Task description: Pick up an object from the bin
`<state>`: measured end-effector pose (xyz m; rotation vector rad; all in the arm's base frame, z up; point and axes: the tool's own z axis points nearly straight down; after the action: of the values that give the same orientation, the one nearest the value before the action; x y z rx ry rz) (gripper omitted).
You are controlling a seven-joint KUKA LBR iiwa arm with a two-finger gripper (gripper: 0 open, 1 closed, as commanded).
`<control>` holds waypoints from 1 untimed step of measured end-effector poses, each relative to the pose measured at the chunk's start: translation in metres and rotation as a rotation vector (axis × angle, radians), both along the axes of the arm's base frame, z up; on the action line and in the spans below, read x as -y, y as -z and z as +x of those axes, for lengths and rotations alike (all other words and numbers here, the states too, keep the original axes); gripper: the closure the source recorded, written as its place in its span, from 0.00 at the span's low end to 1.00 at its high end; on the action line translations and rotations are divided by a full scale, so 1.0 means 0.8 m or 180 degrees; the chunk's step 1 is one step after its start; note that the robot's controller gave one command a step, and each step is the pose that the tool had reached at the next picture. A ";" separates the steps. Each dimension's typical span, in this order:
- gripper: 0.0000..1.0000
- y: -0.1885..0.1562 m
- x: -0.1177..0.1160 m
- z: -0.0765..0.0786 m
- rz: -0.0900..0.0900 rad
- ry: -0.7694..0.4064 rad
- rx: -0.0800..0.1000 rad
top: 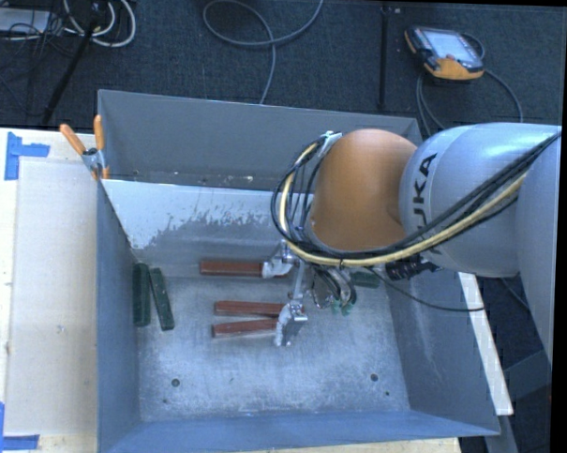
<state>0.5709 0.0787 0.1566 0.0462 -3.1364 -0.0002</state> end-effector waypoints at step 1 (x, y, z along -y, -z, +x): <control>0.00 0.008 0.007 0.001 0.0001 -0.0015 0.0017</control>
Offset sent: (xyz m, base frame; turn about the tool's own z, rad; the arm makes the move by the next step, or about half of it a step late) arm 0.0178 -0.0162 -0.0866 0.0434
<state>0.5719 0.0732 0.1502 0.0539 -3.1415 -0.0006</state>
